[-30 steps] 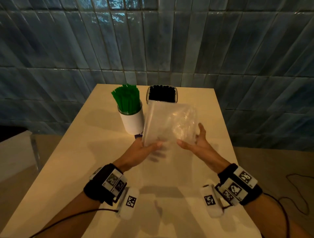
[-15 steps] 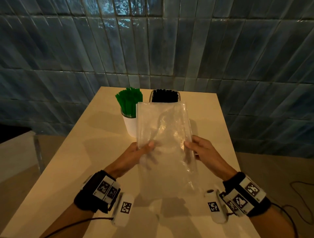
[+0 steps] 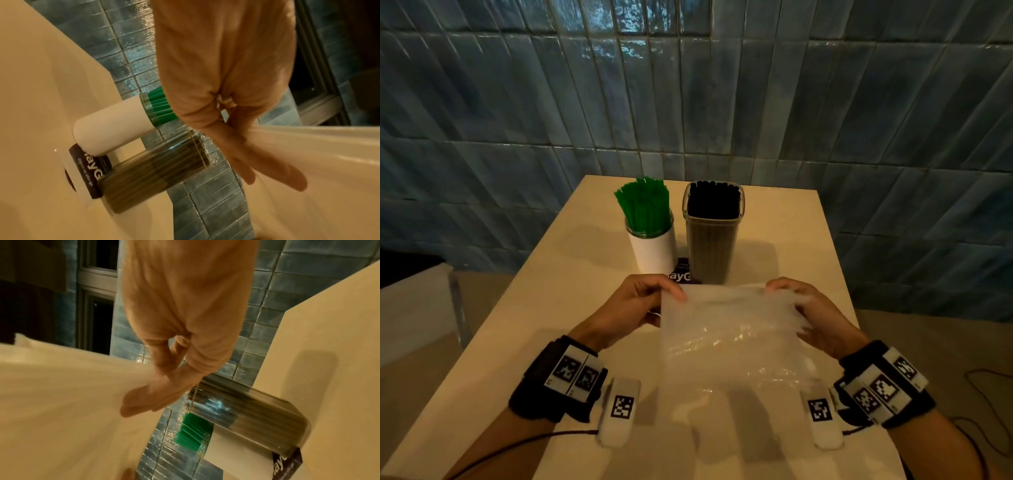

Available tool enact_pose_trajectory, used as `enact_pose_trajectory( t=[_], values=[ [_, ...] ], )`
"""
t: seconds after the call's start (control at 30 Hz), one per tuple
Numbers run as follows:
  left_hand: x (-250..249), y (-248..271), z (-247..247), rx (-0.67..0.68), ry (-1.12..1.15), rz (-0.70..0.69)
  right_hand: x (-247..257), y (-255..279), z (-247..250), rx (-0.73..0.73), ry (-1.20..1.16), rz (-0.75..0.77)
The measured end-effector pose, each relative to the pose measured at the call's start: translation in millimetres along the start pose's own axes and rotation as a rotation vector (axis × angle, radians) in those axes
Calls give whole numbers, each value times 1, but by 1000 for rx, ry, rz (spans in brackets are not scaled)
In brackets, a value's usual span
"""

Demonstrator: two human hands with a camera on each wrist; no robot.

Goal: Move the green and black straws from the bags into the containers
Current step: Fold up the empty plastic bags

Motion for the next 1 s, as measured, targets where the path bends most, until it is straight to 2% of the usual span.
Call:
enact_pose_trajectory(
  t=[0.13, 0.27, 0.37, 0.43, 0.5, 0.6, 0.67, 0.73, 0.87, 1.0],
  values=[
    [-2, 4, -2, 0, 30, 48, 0, -3, 2, -66, 148, 45],
    [7, 9, -5, -66, 353, 168, 5, -4, 4, -113, 258, 214],
    [20, 19, -25, 51, 292, 240, 13, -3, 2, -110, 301, 359],
    [29, 22, -32, 53, 185, 279, 19, -2, 0, -100, 320, 440],
    [33, 20, -30, 25, 86, 257, 23, -1, -3, -103, 371, 477],
    [29, 18, -27, 18, 56, 172, 21, 0, -5, -107, 273, 393],
    [25, 17, -23, -34, 32, 116, 17, 2, -11, -64, 80, 249],
    [21, 15, -20, -117, 2, 77, 9, 2, -17, -43, -2, 123],
    [17, 12, -18, -197, -49, 8, -11, -2, -23, 17, 332, 66],
    [14, 15, -11, -200, 49, 3, -5, 4, -16, -6, 396, 53]
  ],
)
Point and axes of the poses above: each hand's wrist, its own y-axis away from the middle knuckle, its own z-axis out of the back of the hand, x = y × z, the point moved 6 cm from there along -y, towards the middle knuckle, and after that the axes turned 8 degrees about -x, right-handed, at the moved point
